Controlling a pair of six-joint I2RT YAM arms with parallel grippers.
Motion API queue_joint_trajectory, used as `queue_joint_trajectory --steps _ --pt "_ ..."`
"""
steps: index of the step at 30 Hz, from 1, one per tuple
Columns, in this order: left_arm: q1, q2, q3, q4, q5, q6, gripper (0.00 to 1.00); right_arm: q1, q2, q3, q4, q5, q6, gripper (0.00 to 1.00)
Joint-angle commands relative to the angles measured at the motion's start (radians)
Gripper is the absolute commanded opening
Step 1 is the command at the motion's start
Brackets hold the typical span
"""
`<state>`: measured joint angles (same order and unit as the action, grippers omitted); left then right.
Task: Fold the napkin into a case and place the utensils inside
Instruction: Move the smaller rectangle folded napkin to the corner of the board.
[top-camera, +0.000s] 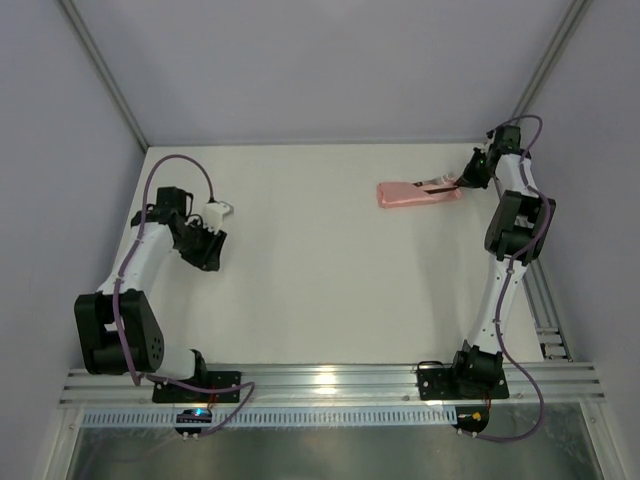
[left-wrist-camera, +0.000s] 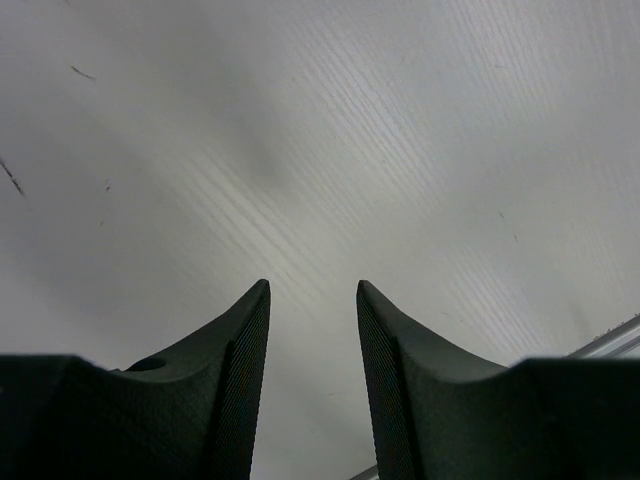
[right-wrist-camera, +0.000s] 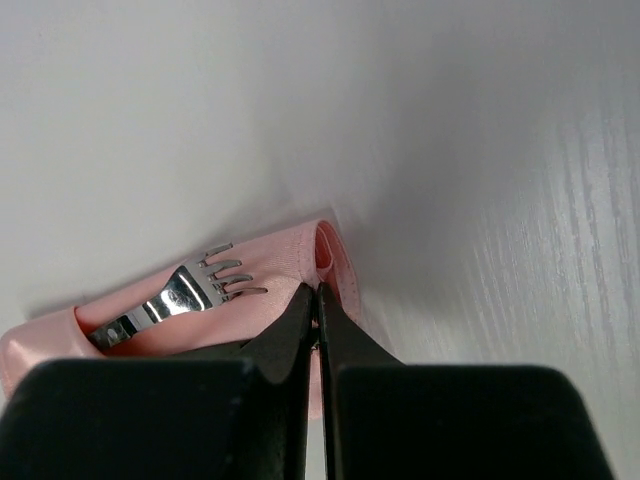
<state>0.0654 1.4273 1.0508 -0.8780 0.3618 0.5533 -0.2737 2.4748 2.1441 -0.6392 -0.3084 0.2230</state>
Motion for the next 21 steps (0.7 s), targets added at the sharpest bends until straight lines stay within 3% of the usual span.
queue_joint_trajectory --steps 1,3,9,11,12,21 --pt "0.007 -0.030 0.031 -0.018 -0.014 0.008 0.42 -0.022 0.007 0.045 -0.035 0.025 0.016 0.04" --pt "0.008 -0.025 0.041 -0.022 -0.015 0.008 0.42 -0.024 0.009 0.043 -0.017 0.006 0.015 0.04" --pt "0.007 -0.027 0.049 -0.033 -0.007 0.005 0.42 -0.024 -0.053 0.028 0.007 0.000 -0.001 0.17" --pt "0.008 -0.030 0.048 -0.039 -0.006 0.005 0.43 -0.024 -0.083 0.040 0.007 0.006 -0.005 0.23" --pt "0.007 -0.037 0.046 -0.041 -0.006 0.005 0.43 -0.025 -0.089 0.062 -0.003 0.014 -0.005 0.31" --pt "0.010 -0.102 0.060 -0.078 -0.069 -0.015 0.47 -0.048 -0.258 0.056 -0.042 0.201 -0.039 0.55"
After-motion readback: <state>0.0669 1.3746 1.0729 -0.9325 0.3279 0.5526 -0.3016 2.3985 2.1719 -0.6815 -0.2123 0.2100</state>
